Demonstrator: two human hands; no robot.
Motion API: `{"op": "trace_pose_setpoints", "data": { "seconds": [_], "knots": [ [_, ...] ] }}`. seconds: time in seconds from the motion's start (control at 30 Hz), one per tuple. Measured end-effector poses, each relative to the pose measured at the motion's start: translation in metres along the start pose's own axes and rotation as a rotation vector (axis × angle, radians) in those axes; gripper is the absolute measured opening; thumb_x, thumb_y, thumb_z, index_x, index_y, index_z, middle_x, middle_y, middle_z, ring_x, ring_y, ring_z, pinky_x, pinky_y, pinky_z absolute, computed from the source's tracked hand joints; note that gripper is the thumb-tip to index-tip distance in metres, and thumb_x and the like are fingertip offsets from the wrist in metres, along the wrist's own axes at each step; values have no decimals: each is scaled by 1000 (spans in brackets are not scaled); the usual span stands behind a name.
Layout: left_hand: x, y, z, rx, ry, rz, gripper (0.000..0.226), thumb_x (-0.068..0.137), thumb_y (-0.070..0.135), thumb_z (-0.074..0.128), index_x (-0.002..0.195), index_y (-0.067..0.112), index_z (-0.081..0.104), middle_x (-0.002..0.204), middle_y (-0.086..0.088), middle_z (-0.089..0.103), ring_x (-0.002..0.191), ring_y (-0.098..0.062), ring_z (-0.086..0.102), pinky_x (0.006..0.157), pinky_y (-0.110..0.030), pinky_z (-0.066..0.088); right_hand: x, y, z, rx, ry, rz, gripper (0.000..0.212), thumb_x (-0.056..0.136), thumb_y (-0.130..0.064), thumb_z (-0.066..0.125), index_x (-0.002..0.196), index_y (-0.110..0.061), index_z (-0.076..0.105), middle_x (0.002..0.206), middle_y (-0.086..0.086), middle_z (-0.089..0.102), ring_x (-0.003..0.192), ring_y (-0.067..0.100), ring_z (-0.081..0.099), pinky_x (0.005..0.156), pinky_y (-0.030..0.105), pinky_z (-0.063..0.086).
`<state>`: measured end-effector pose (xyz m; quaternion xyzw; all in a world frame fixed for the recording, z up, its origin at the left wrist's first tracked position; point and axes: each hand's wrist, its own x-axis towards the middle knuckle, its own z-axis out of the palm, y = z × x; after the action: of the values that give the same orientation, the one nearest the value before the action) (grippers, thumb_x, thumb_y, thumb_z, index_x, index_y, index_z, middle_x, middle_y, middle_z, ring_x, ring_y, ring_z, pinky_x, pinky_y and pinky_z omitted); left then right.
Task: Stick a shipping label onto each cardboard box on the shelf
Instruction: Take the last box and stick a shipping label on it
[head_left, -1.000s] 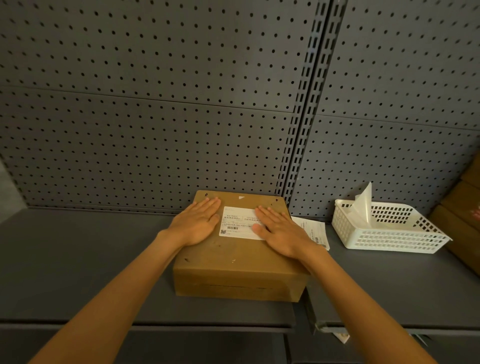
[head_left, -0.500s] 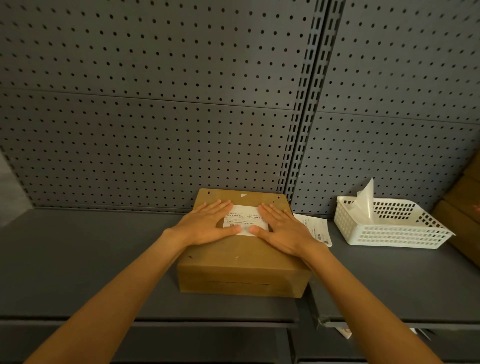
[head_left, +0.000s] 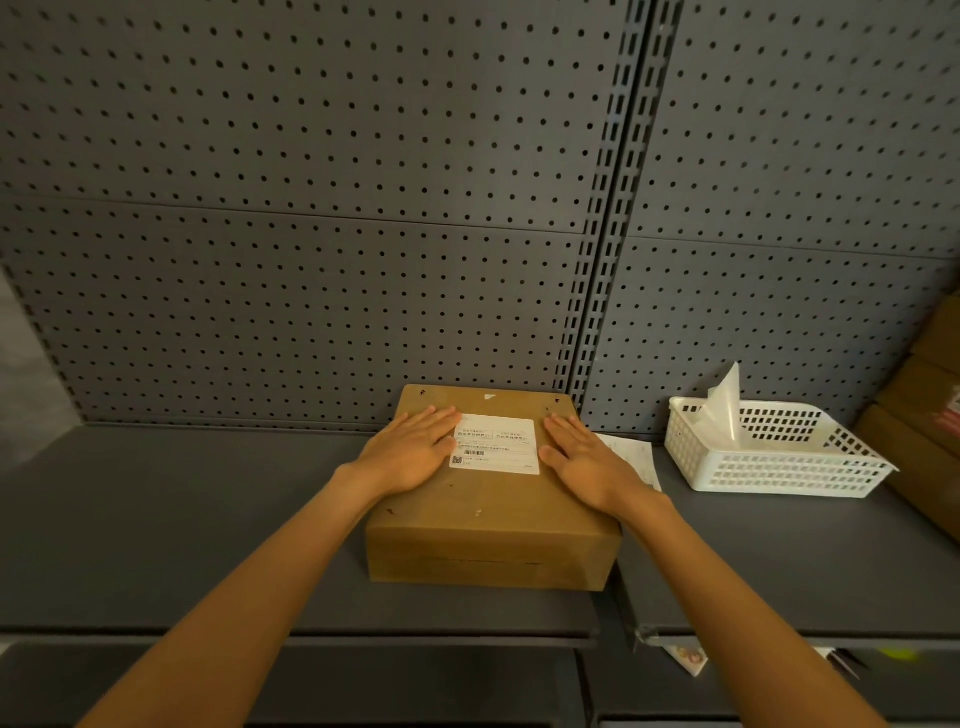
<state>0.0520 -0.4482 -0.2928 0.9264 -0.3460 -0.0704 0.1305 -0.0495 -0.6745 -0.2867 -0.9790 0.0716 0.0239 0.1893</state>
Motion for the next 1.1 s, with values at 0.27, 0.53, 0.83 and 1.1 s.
{"op": "trace_pose_setpoints", "data": {
  "seconds": [0.27,0.53,0.83,1.1],
  "knots": [
    [-33,-2,-4,-360,196,-300,65,99,45,34,152,17,10,159,-3,10,147,-20,9,119,-41,13,-37,-4,-5,548,143,183,76,94,-50,45,153,-20,6,159,2,15,144,25,22,114,40,23],
    [-82,-8,20,-1332,-12,-524,54,83,51,61,126,20,53,118,-8,62,110,-24,57,99,-40,42,-74,9,28,1304,15,436,52,83,-48,61,126,-22,47,114,6,63,108,26,59,102,46,43],
    [-98,3,19,-1506,15,-499,42,84,40,64,120,21,57,112,-11,66,105,-31,60,94,-47,46,-96,-7,33,1359,70,412,43,86,-46,59,120,-23,47,122,8,61,114,27,57,105,46,42],
    [-93,51,-25,-1547,186,-186,42,86,33,62,127,26,53,116,1,66,103,-19,63,82,-35,50,-138,-10,-13,1257,408,229,46,93,-39,51,135,-22,47,125,-1,61,113,17,57,105,42,42]
  ]
}}
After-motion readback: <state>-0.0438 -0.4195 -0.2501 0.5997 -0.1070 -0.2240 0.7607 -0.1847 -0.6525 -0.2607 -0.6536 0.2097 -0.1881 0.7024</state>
